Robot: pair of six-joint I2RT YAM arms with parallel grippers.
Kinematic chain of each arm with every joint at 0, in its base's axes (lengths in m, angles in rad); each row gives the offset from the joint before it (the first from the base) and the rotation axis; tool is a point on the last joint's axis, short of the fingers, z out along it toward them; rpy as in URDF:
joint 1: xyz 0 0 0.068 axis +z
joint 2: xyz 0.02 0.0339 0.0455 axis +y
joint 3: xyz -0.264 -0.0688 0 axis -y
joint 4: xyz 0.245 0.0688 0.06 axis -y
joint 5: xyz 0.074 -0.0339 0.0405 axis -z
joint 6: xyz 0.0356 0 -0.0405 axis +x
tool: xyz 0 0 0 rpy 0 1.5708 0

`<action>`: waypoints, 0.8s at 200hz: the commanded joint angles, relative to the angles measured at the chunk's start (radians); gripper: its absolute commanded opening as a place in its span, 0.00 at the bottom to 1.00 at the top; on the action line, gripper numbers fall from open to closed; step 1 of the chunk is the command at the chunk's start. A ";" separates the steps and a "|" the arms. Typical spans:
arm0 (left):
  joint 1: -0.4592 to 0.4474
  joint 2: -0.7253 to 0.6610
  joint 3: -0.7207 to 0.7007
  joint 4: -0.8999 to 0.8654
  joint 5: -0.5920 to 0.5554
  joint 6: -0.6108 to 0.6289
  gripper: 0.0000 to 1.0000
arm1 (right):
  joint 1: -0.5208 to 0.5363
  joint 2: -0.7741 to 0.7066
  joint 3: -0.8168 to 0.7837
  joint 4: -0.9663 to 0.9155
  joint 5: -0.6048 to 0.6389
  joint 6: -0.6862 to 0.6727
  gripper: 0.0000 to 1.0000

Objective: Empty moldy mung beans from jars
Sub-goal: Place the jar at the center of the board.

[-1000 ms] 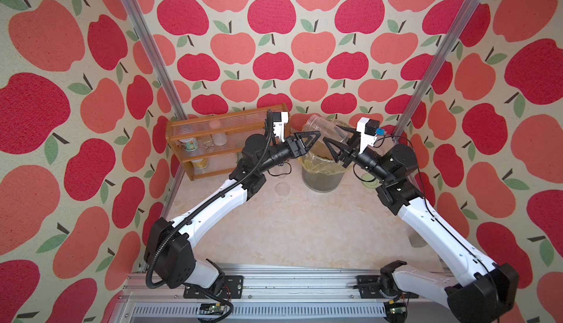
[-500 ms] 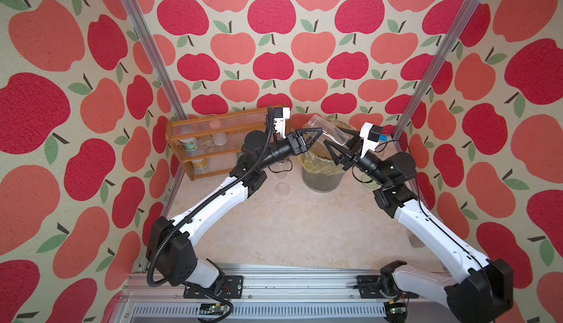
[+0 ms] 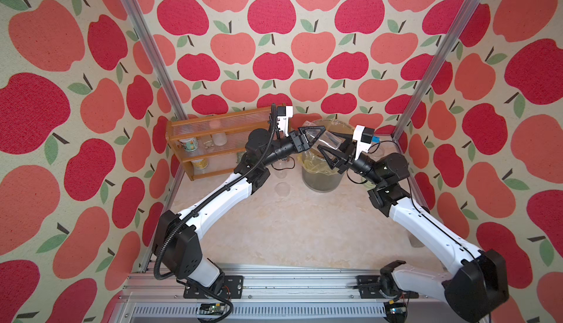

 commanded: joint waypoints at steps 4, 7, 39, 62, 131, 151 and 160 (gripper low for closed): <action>-0.003 0.017 0.017 0.048 0.029 0.001 0.72 | 0.014 -0.005 -0.006 0.056 -0.035 0.014 0.52; 0.000 0.017 0.017 0.053 0.033 -0.001 0.71 | 0.015 -0.004 -0.006 0.056 -0.035 0.012 0.52; 0.001 0.035 0.039 0.075 0.096 -0.017 0.65 | 0.014 -0.003 -0.007 0.040 -0.021 -0.020 0.53; -0.005 0.052 0.064 0.063 0.146 -0.012 0.64 | 0.016 -0.005 -0.006 0.030 -0.006 -0.039 0.53; -0.036 0.081 0.128 -0.033 0.215 0.052 0.71 | 0.014 0.005 0.007 0.008 0.019 -0.066 0.53; -0.038 0.087 0.138 -0.053 0.226 0.056 0.70 | 0.015 -0.003 0.008 -0.011 0.028 -0.085 0.53; -0.038 0.090 0.137 -0.057 0.229 0.059 0.68 | 0.014 -0.005 0.010 -0.013 0.028 -0.089 0.53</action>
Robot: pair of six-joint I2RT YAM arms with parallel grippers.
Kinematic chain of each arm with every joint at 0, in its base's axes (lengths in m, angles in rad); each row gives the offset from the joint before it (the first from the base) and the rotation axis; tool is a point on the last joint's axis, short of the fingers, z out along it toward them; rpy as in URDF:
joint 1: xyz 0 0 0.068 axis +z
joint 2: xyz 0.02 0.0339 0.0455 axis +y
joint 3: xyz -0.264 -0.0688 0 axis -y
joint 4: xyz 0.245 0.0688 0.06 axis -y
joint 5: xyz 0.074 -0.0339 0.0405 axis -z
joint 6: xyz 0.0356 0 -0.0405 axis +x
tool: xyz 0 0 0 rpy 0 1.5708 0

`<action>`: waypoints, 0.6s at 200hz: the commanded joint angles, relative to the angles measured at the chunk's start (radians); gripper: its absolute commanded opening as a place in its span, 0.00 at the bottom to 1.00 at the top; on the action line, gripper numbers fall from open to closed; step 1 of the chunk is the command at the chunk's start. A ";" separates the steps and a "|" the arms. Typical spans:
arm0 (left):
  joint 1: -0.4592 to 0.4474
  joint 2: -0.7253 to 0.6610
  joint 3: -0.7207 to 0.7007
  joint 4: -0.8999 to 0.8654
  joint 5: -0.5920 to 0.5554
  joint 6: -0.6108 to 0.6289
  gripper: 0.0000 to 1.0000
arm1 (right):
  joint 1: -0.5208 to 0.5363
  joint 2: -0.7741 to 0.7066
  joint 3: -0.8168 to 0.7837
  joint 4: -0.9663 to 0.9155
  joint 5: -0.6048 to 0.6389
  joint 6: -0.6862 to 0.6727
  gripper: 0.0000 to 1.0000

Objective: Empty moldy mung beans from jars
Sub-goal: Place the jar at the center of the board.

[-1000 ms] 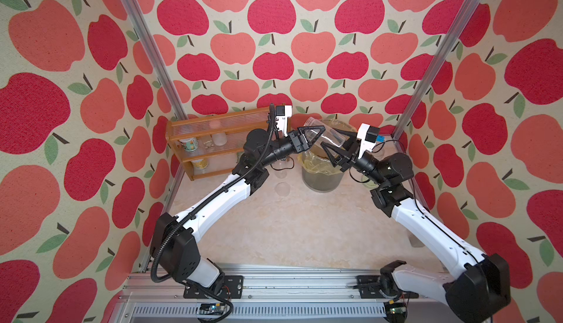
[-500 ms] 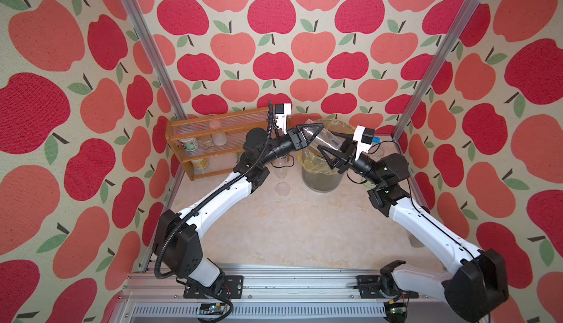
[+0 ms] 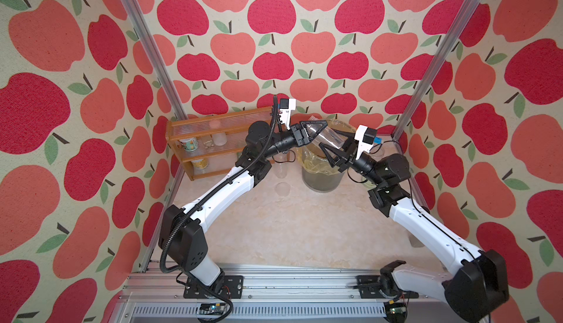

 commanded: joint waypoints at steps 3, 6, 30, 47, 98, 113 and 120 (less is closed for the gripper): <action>-0.053 0.026 0.026 -0.047 0.124 0.052 0.66 | 0.017 -0.002 0.014 -0.038 -0.013 -0.038 0.53; -0.053 0.027 0.026 -0.048 0.124 0.052 0.65 | 0.017 -0.002 0.013 -0.039 -0.012 -0.038 0.53; -0.049 0.036 0.027 -0.050 0.128 0.047 0.58 | 0.018 -0.005 0.015 -0.059 0.006 -0.048 0.53; -0.043 0.032 0.021 -0.049 0.122 0.036 0.56 | 0.018 -0.010 0.011 -0.065 0.008 -0.054 0.57; -0.028 -0.019 0.033 -0.156 0.083 0.122 0.54 | 0.018 -0.028 -0.005 -0.088 0.030 -0.066 0.77; -0.027 -0.046 0.032 -0.207 0.056 0.174 0.53 | 0.018 -0.037 -0.006 -0.106 0.039 -0.075 0.83; -0.027 -0.060 0.029 -0.225 0.043 0.199 0.53 | 0.017 -0.041 -0.008 -0.117 0.045 -0.082 0.85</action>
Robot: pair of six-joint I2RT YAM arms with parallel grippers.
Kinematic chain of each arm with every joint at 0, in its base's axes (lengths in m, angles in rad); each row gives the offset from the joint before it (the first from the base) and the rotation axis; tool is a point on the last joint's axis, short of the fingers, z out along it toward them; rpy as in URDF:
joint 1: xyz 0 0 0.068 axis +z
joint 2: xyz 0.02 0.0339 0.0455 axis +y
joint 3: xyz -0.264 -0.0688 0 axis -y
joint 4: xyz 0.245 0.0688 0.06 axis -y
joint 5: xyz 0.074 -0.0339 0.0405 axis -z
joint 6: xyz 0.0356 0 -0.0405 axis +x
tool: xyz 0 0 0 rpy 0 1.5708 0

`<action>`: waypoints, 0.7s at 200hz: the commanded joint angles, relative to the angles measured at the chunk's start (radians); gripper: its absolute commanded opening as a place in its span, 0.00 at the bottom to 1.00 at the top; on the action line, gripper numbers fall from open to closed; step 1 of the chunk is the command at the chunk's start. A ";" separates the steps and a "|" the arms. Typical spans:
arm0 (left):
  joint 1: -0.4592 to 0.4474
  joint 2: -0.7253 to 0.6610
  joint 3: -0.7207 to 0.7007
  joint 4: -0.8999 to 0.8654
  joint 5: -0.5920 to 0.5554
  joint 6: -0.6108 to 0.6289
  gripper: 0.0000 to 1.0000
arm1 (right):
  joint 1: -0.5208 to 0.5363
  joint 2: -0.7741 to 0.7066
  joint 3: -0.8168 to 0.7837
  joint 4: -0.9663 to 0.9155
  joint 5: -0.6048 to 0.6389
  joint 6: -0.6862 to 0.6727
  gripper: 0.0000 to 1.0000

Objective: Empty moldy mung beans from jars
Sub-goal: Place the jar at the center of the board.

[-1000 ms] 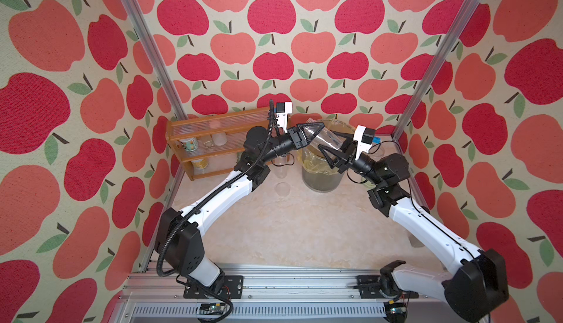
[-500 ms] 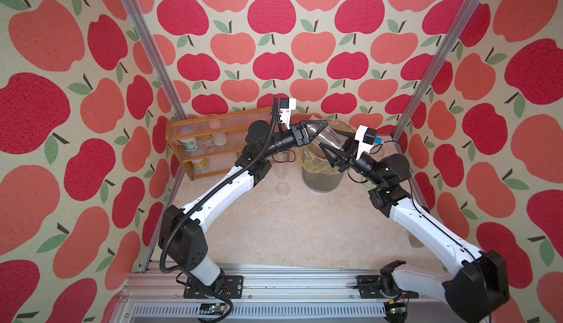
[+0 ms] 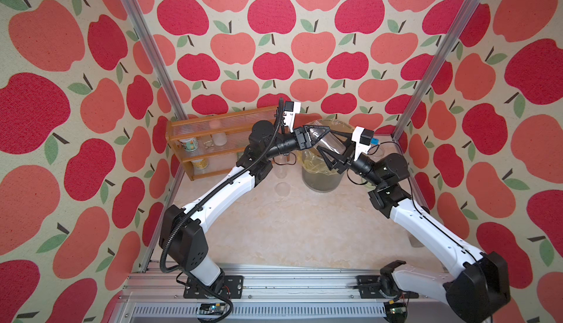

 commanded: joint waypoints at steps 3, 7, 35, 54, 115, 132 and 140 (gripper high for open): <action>-0.009 -0.065 0.018 -0.108 0.012 0.119 0.53 | 0.007 -0.028 -0.006 -0.036 0.026 -0.034 0.86; -0.007 -0.074 0.017 -0.119 0.004 0.131 0.53 | 0.008 -0.031 -0.008 -0.040 0.030 -0.037 0.87; -0.003 -0.132 -0.003 -0.184 -0.065 0.206 0.53 | 0.009 -0.048 -0.012 -0.064 0.049 -0.050 0.98; 0.003 -0.178 -0.031 -0.200 -0.104 0.242 0.53 | 0.008 -0.061 -0.015 -0.074 0.051 -0.055 0.99; 0.017 -0.362 -0.089 -0.398 -0.281 0.436 0.54 | 0.008 -0.141 -0.050 -0.134 0.084 -0.086 0.99; 0.017 -0.432 -0.124 -0.474 -0.392 0.505 0.55 | 0.007 -0.181 -0.075 -0.171 0.103 -0.104 0.99; 0.017 -0.472 -0.160 -0.488 -0.453 0.524 0.55 | 0.008 -0.200 -0.090 -0.188 0.118 -0.111 0.99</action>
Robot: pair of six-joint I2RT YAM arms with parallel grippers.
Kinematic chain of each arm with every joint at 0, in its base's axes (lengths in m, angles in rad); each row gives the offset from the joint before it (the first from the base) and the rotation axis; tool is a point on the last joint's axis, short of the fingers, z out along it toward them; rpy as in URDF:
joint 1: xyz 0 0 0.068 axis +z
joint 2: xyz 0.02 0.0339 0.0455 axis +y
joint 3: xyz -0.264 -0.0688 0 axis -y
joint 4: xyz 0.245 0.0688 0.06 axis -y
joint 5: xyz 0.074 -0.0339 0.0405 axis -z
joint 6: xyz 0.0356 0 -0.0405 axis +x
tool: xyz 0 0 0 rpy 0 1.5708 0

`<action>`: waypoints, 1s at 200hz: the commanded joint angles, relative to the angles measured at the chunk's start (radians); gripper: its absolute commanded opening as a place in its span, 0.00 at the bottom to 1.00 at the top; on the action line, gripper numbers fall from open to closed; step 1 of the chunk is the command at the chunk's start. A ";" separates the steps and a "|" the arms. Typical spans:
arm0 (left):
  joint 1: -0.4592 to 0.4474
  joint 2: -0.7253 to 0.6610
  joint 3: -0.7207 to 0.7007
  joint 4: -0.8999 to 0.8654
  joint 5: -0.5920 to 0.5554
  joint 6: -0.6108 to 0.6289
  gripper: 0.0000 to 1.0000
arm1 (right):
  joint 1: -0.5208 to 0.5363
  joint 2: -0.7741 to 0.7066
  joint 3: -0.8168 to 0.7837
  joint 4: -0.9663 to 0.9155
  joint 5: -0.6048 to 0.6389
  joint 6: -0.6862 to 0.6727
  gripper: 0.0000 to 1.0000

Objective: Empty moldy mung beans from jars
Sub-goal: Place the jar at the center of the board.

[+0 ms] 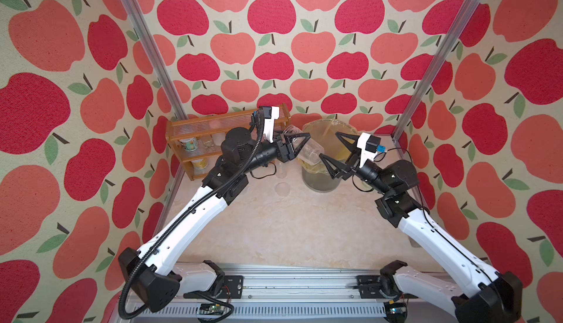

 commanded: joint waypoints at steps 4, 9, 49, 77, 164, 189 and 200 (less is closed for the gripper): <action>0.001 -0.123 -0.080 -0.106 -0.210 0.141 0.55 | -0.007 -0.062 -0.046 -0.076 0.069 -0.048 0.99; 0.001 -0.147 -0.109 -0.100 -0.248 0.153 0.55 | -0.007 -0.074 -0.056 -0.083 0.081 -0.052 0.99; 0.021 -0.275 -0.262 -0.113 -0.458 0.240 0.56 | -0.007 -0.160 -0.130 -0.143 0.138 -0.074 0.99; 0.051 -0.269 -0.340 -0.103 -0.531 0.270 0.56 | -0.009 -0.213 -0.164 -0.192 0.163 -0.082 0.99; 0.146 -0.082 -0.556 0.102 -0.607 0.223 0.57 | -0.012 -0.385 -0.249 -0.325 0.240 -0.125 0.99; 0.153 0.000 -0.571 0.140 -0.589 0.224 0.58 | -0.011 -0.404 -0.259 -0.344 0.246 -0.127 0.99; 0.154 0.033 -0.579 0.168 -0.570 0.227 0.58 | -0.012 -0.407 -0.264 -0.349 0.245 -0.127 0.99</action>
